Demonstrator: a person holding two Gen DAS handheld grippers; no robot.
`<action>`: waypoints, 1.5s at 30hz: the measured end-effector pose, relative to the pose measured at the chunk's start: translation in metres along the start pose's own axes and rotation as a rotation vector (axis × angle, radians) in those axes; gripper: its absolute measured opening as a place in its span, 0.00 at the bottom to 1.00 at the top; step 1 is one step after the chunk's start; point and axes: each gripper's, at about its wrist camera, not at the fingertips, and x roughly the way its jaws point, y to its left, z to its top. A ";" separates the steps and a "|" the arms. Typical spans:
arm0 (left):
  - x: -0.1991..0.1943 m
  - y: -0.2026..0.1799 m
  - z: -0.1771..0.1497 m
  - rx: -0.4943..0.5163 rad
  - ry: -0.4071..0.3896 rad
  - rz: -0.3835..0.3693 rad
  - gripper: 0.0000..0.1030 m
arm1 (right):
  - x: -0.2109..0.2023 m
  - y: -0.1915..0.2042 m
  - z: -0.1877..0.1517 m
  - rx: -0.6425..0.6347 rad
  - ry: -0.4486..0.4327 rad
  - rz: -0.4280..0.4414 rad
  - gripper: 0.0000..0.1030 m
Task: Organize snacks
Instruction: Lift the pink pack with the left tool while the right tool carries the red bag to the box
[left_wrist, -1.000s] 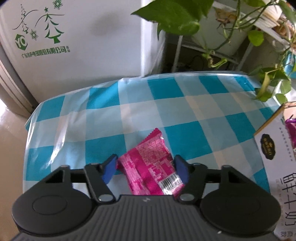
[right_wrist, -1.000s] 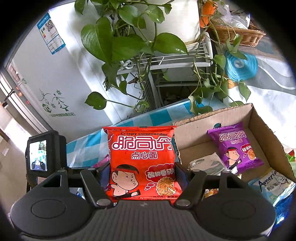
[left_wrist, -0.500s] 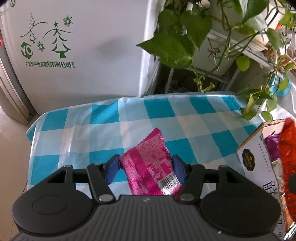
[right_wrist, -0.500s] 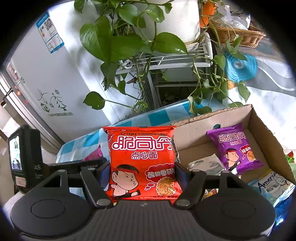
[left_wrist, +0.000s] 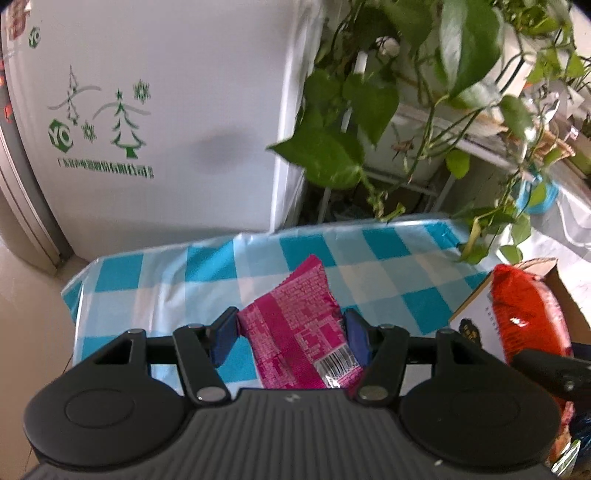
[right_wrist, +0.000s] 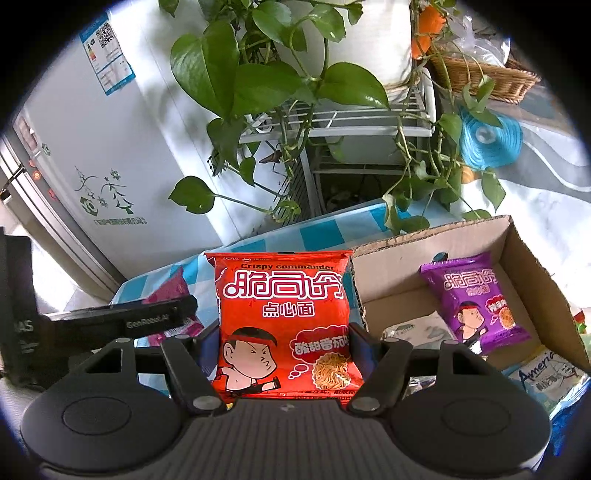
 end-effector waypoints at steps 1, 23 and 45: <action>-0.003 -0.002 0.001 0.003 -0.011 -0.003 0.59 | -0.001 -0.001 0.000 0.000 -0.003 -0.001 0.73; -0.045 -0.032 -0.007 0.067 -0.140 -0.043 0.59 | -0.040 -0.031 0.008 0.110 -0.124 -0.009 0.73; -0.060 -0.078 -0.030 0.150 -0.151 -0.238 0.59 | -0.092 -0.116 0.007 0.247 -0.233 -0.111 0.73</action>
